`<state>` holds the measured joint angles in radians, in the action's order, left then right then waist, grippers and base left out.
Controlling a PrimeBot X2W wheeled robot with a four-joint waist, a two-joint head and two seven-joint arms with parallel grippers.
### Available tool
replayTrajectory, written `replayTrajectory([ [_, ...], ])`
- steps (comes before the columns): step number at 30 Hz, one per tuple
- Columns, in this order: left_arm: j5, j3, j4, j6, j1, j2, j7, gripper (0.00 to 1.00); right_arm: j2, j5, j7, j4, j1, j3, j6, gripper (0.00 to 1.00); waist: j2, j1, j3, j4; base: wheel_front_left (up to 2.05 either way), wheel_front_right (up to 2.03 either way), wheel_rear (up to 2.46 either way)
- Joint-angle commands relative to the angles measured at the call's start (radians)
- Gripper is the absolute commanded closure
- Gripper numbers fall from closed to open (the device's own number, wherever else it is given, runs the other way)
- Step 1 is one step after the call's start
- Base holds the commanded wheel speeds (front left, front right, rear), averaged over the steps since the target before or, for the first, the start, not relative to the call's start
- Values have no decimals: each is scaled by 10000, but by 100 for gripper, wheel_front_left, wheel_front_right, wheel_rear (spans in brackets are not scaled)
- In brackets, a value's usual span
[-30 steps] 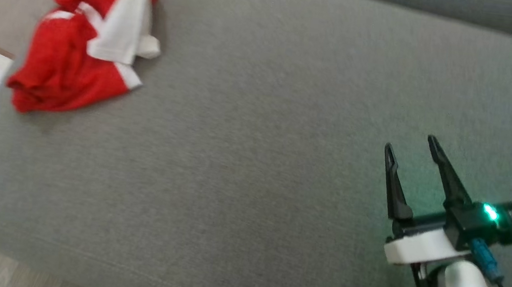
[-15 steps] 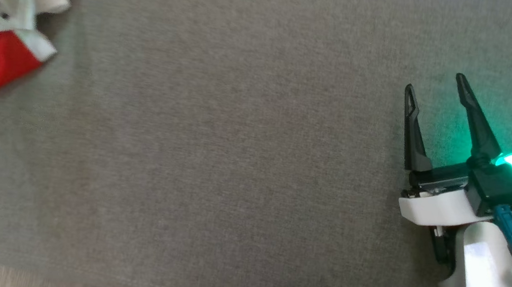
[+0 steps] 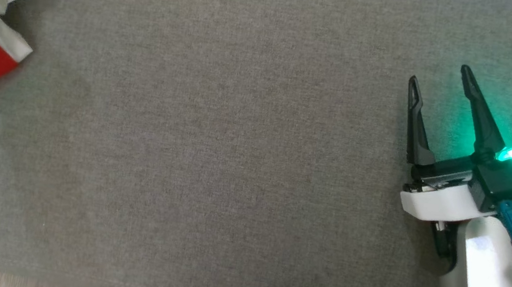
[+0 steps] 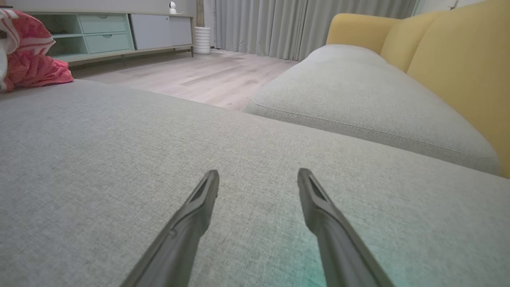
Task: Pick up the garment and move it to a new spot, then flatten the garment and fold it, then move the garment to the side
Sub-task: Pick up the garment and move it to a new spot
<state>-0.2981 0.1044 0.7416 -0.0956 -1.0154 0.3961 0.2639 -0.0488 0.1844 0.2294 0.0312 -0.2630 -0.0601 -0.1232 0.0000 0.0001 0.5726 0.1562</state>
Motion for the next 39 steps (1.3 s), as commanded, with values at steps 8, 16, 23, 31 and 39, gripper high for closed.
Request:
replayTrajectory([
  [8, 545, 525, -875, -128, -918, 647, -1163, 100, -14, -889, 259, 557, -30, -58, -75, 0, 0, -1, -1488, -451, 0, 0, 0],
  [16, 768, 1630, -2028, -225, -1599, -350, -995, 100, -14, -1976, 318, 1172, 217, 173, -75, 0, 0, -1, -2851, -1339, 0, 0, 0],
  [23, -315, 1700, -3179, -13, -2588, -2447, -653, 100, -14, -2803, 321, 1262, 306, 9, -75, 0, 0, -1, -3565, -2136, 0, 0, 0],
  [31, -2165, 1822, -3982, 754, -2123, -3410, 101, 100, -14, -3054, 322, 1264, 445, 84, -75, 0, 0, -1, -3708, -2426, 0, 0, 0],
  [39, -3512, 2360, -4010, 1340, 1383, -3453, -624, 100, -14, -2961, 323, 1308, 575, 475, -75, 0, 0, -1, -3531, -2280, 0, 0, 0],
])
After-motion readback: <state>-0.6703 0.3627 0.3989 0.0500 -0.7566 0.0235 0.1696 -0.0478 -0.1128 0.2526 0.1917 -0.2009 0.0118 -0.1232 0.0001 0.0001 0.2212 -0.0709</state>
